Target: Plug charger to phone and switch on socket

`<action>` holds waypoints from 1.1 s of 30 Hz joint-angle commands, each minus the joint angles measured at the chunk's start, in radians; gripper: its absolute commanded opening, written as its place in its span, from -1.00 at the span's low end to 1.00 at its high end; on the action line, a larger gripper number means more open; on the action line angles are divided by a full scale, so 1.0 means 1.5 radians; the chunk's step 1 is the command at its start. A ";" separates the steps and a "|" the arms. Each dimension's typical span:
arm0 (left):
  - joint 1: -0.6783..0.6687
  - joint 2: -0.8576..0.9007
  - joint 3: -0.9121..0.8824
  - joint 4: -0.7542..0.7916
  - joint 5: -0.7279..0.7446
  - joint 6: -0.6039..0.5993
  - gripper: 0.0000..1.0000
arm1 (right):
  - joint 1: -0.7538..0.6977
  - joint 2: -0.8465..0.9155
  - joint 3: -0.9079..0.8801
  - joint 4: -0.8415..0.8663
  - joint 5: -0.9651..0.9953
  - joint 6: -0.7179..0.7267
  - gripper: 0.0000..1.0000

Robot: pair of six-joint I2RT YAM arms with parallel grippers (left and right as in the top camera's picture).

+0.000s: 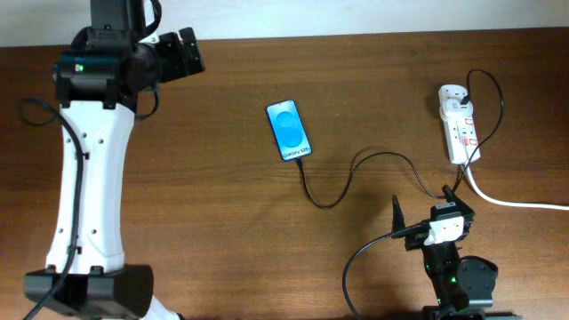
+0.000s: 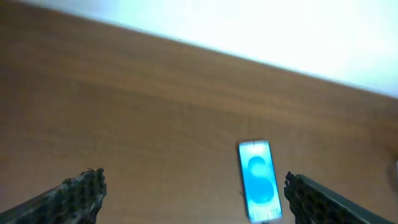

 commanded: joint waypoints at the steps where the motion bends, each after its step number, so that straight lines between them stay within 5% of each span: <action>1: 0.011 -0.083 -0.110 0.091 -0.009 0.061 0.98 | -0.003 -0.007 -0.003 -0.005 0.008 0.007 0.97; 10: 0.058 -0.355 -0.545 0.445 0.132 0.366 0.98 | -0.003 -0.007 -0.003 -0.005 0.008 0.007 0.97; 22: 0.146 -0.708 -1.077 0.823 0.134 0.388 0.99 | -0.003 -0.007 -0.003 -0.005 0.008 0.007 0.96; 33: 0.146 -0.969 -1.293 0.831 0.082 0.425 0.98 | -0.003 -0.007 -0.003 -0.005 0.008 0.007 0.97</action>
